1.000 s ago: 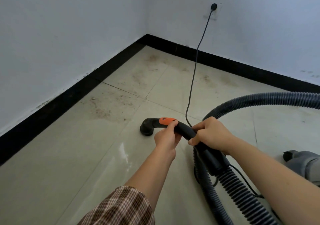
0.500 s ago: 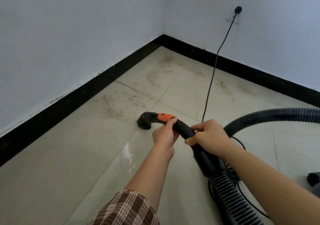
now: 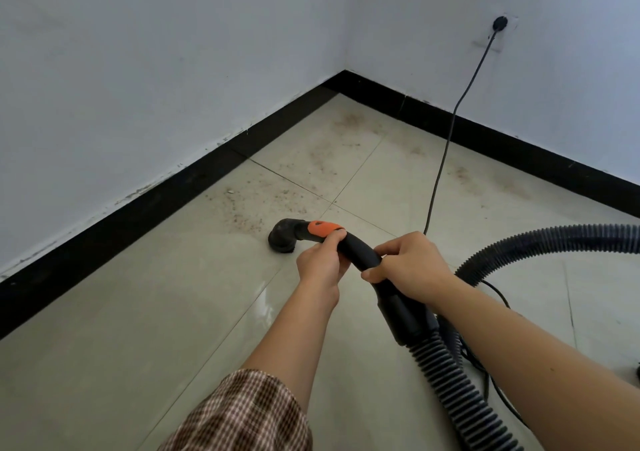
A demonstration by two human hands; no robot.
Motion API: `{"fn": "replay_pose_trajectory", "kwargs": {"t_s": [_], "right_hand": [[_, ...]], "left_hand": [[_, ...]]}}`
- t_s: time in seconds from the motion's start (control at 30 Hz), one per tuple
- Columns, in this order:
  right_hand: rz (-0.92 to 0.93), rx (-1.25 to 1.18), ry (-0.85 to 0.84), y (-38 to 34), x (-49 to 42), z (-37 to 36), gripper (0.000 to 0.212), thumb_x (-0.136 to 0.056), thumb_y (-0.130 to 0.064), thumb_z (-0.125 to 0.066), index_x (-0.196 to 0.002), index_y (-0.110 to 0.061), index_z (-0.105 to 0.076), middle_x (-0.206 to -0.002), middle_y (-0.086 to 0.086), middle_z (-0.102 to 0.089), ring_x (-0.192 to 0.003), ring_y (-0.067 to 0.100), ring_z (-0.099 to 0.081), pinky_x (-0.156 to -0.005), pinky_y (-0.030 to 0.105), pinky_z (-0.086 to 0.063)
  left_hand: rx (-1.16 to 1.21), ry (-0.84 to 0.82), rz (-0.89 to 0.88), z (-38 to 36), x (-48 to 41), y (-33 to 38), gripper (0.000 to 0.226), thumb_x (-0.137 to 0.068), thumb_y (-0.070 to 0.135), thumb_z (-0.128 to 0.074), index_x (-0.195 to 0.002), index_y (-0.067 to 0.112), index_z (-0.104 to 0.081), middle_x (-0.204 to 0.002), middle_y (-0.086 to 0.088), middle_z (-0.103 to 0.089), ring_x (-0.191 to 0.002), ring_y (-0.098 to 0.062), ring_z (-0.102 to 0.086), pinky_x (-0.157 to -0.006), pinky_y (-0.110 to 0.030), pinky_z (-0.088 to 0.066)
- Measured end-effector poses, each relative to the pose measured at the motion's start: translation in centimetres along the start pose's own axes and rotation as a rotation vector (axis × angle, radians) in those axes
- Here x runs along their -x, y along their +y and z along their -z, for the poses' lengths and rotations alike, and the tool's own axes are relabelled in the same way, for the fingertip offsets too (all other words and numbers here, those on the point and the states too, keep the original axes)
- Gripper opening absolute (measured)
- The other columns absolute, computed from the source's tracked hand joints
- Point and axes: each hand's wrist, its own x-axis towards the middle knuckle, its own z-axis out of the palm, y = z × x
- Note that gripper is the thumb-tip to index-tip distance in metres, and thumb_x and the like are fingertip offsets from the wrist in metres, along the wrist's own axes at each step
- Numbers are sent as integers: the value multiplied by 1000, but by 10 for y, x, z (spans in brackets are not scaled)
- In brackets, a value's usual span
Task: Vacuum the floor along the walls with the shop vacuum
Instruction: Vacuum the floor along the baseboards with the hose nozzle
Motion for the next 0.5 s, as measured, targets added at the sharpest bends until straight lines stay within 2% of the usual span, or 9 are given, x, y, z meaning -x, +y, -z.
{"fn": "replay_pose_trajectory", "kwargs": {"t_s": [0.17, 0.37, 0.5], "right_hand": [[9, -12, -17, -2, -3, -7, 22, -71, -16, -81, -93, -17, -78, -75, 4, -72, -64, 18, -68, -54, 22, -52], [32, -43, -56, -15, -19, -24, 29, -72, -15, -82, -100, -17, -76, -80, 5, -73, -66, 19, -70, -60, 29, -59], [52, -60, -78, -22, -27, -35, 36, -72, -14, -82, -107, -15, -74, -85, 7, -74, -70, 24, -72, -71, 39, -62]], "left_hand": [[-4, 17, -13, 9, -3, 6, 7, -85, 10, -72, -86, 6, -67, -89, -10, -72, -81, -19, -71, -77, -29, -58], [6, 69, -59, 21, -17, 22, 8, -83, 12, -74, -85, 7, -67, -83, -7, -73, -77, -18, -72, -77, -29, -58], [4, 95, -85, 30, -24, 30, 9, -84, 14, -74, -83, 8, -67, -83, -7, -73, -76, -17, -72, -77, -28, -58]]}}
